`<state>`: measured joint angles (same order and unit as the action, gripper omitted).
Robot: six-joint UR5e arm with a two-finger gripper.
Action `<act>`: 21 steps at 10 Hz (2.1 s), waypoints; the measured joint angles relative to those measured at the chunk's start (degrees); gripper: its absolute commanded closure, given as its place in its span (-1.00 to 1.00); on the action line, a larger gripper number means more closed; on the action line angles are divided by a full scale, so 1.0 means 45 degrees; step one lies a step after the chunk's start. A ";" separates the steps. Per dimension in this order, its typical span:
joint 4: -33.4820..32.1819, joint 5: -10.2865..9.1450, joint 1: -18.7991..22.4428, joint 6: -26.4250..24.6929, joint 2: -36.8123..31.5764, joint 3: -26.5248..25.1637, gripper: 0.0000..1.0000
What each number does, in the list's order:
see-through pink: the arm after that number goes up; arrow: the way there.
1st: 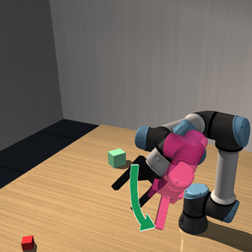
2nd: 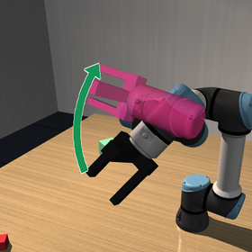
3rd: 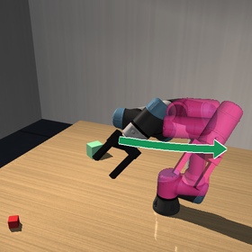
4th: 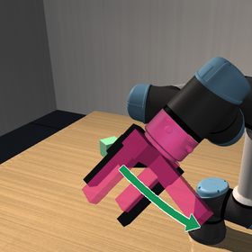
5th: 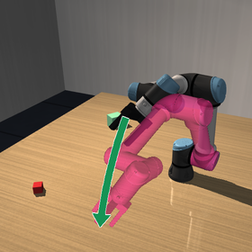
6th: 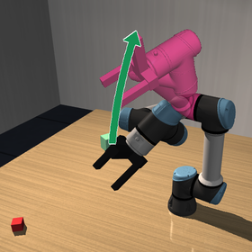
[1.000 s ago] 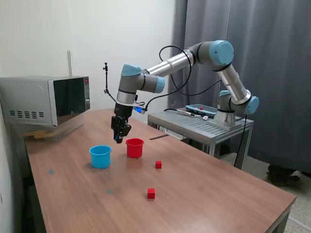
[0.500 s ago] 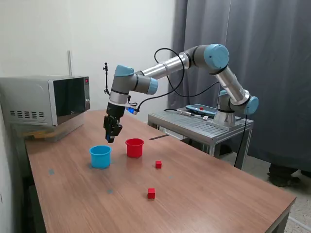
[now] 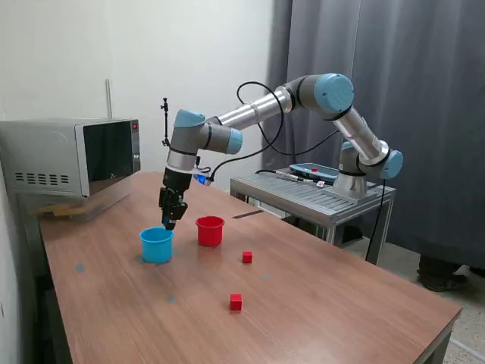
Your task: Place red objects in the red bin, and blue objects in the blue bin.
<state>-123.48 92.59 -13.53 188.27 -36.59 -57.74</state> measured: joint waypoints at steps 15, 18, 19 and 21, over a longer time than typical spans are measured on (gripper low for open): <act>-0.0012 0.0031 -0.0332 -0.0017 0.0424 0.0609 -1.00; -0.0008 0.0031 -0.0325 -0.0064 0.0385 0.0656 -1.00; 0.0005 0.0035 -0.0266 -0.0108 0.0266 0.0626 -1.00; 0.0064 0.0025 -0.0001 -0.0183 -0.0296 0.0212 -1.00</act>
<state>-123.20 92.70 -13.54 187.44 -37.92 -56.79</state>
